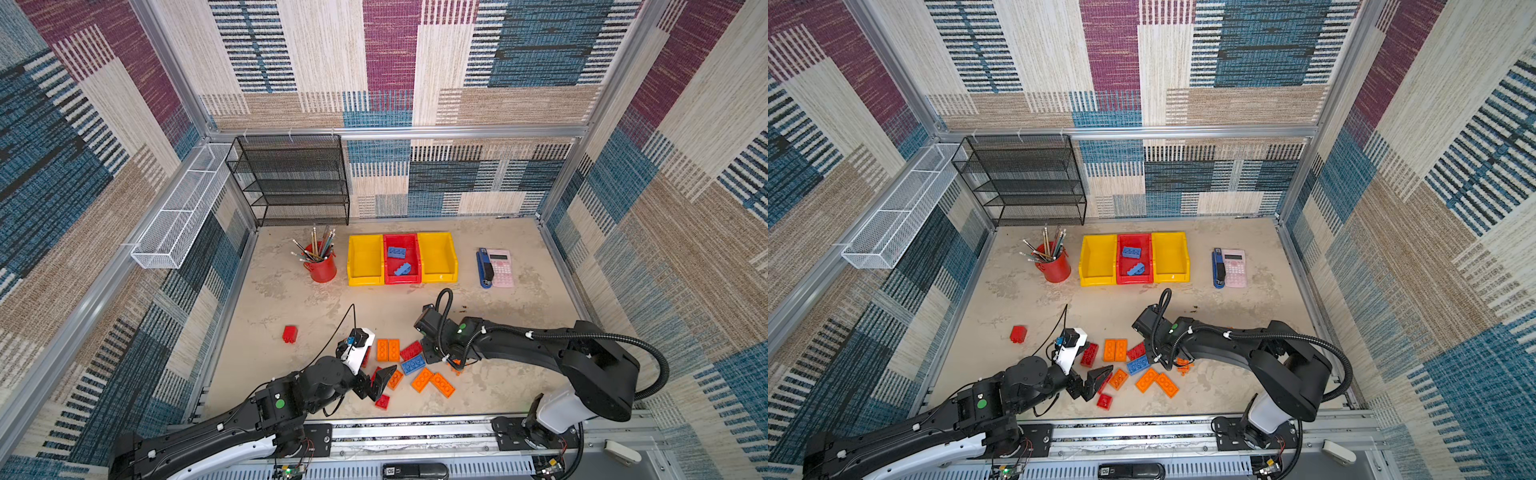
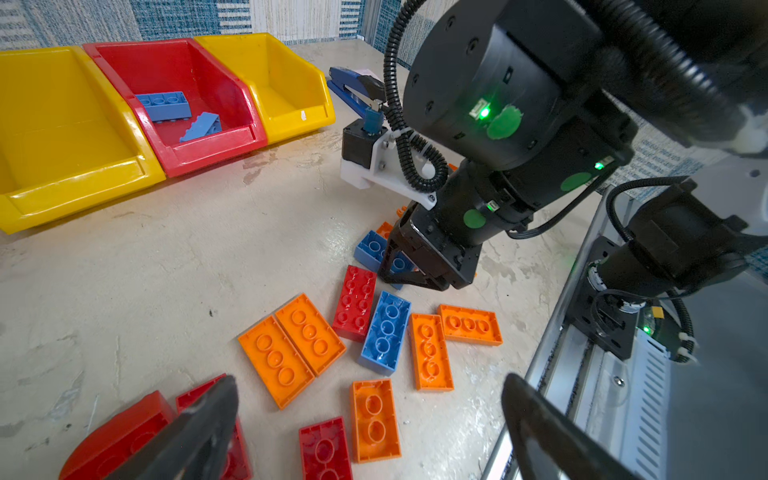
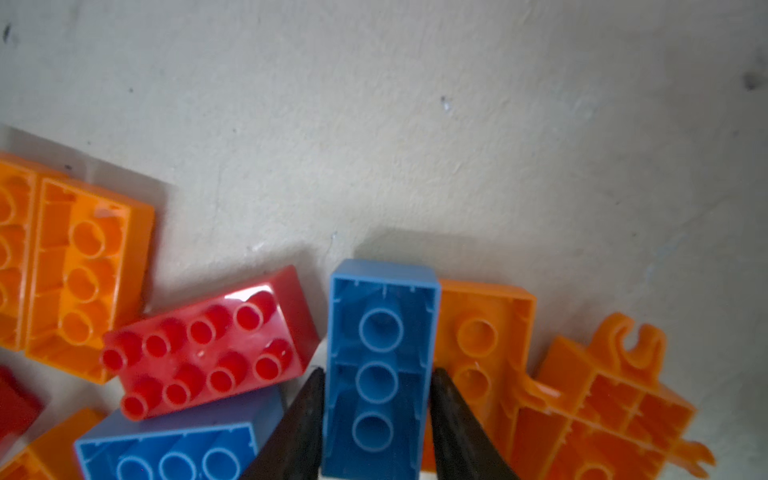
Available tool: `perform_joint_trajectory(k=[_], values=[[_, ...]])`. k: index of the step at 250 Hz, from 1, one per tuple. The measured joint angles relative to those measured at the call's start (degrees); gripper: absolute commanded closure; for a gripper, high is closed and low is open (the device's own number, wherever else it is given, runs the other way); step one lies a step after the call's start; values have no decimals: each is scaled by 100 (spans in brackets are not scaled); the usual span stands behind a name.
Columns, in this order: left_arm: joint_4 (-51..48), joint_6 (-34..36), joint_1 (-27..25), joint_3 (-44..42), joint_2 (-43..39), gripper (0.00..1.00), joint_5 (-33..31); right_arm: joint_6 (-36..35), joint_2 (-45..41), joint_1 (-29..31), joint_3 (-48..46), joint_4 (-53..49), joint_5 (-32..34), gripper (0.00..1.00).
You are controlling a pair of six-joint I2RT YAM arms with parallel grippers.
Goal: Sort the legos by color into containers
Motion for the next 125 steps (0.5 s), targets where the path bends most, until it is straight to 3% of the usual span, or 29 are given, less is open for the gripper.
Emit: perform_joint_trajectory(k=[125], values=[[-181, 85, 0, 142, 238, 1, -48, -186, 131, -44, 901, -232, 337, 62]])
